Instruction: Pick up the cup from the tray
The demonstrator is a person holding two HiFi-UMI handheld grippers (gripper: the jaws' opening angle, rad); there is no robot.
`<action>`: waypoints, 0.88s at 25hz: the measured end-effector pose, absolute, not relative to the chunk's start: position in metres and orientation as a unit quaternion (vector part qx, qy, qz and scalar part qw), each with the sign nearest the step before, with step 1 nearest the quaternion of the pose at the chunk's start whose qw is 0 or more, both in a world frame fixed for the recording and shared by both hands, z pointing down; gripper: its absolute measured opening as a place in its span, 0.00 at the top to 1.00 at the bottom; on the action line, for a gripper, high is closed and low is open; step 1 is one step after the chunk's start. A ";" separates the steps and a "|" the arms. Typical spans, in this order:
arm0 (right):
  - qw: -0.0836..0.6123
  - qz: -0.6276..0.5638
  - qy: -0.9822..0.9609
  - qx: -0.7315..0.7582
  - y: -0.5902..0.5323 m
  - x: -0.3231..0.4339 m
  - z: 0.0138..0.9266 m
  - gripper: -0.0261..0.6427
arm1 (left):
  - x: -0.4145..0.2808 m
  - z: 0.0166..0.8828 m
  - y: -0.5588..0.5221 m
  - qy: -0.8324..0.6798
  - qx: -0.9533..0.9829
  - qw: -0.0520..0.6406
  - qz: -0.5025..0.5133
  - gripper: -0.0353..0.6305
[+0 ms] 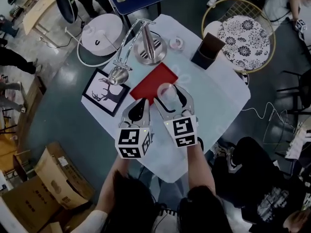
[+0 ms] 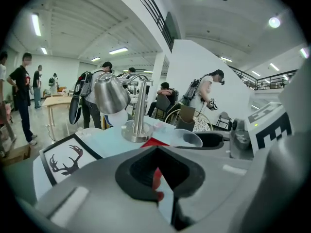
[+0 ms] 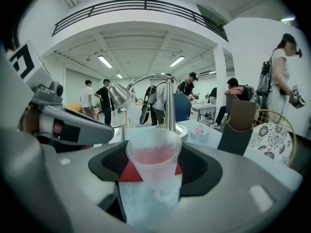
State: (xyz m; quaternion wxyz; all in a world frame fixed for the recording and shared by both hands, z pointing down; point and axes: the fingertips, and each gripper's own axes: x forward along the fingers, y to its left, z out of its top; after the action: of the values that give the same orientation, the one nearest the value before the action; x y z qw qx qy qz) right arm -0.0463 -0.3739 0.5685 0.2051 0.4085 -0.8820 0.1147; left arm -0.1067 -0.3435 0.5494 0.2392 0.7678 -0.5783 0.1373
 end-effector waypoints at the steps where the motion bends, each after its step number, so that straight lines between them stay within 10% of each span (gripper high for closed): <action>1: 0.205 0.117 -0.879 0.415 -0.373 -0.039 0.569 0.46 | -0.101 0.548 -0.343 -0.574 0.771 0.239 0.136 0.95; 22: 0.186 0.155 -0.837 0.491 -0.351 0.056 0.614 0.46 | -0.013 0.583 -0.338 -0.555 0.770 0.292 0.113 0.95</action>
State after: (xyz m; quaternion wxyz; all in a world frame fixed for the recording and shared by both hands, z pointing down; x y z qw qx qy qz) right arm 0.0558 -0.3508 0.6140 0.1863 0.4910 -0.8368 0.1549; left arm -0.0129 -0.3376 0.5835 0.2920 0.7705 -0.5553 0.1127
